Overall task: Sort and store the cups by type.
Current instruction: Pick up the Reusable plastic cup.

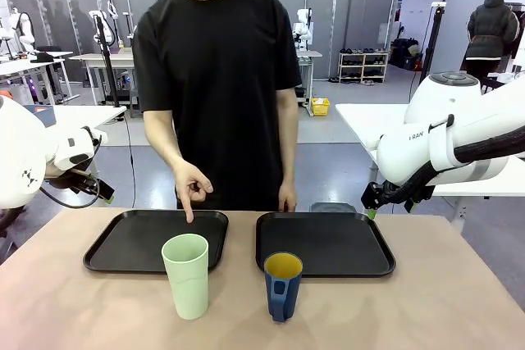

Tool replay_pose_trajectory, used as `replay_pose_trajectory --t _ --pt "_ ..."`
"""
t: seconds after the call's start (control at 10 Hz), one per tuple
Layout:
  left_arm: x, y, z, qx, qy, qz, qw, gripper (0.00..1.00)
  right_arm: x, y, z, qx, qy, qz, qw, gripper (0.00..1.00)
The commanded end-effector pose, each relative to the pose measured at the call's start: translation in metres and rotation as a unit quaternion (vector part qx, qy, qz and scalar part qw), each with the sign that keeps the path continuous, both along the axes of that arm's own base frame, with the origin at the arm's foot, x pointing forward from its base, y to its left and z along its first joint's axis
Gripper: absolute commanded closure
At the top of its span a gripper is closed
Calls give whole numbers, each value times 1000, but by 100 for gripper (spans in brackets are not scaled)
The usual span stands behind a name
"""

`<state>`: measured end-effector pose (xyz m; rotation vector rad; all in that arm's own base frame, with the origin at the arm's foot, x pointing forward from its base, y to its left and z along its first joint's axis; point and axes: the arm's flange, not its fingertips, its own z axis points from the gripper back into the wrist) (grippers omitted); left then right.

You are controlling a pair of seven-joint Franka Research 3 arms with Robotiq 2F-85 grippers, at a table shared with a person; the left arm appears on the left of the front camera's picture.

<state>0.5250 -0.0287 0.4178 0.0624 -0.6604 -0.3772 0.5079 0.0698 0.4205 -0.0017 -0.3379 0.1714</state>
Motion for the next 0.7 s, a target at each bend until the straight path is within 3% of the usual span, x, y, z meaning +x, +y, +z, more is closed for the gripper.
replay_pose_trajectory --t 0.0,0.3,0.4,0.6 --pt "0 0 1 -1 -1 1 1000 0 0 0 -1 -2 -2 2 1000 0" --pt "0 0 0 0 0 0 1000 0 0 0 -1 -2 -2 2 1000 0" --pt "-7 0 2 19 4 -25 1000 0 0 0 -1 -2 -2 2 1000 0" --pt "-19 10 1 84 -37 -81 992 0 0 0 -1 -2 -2 2 1000 0"
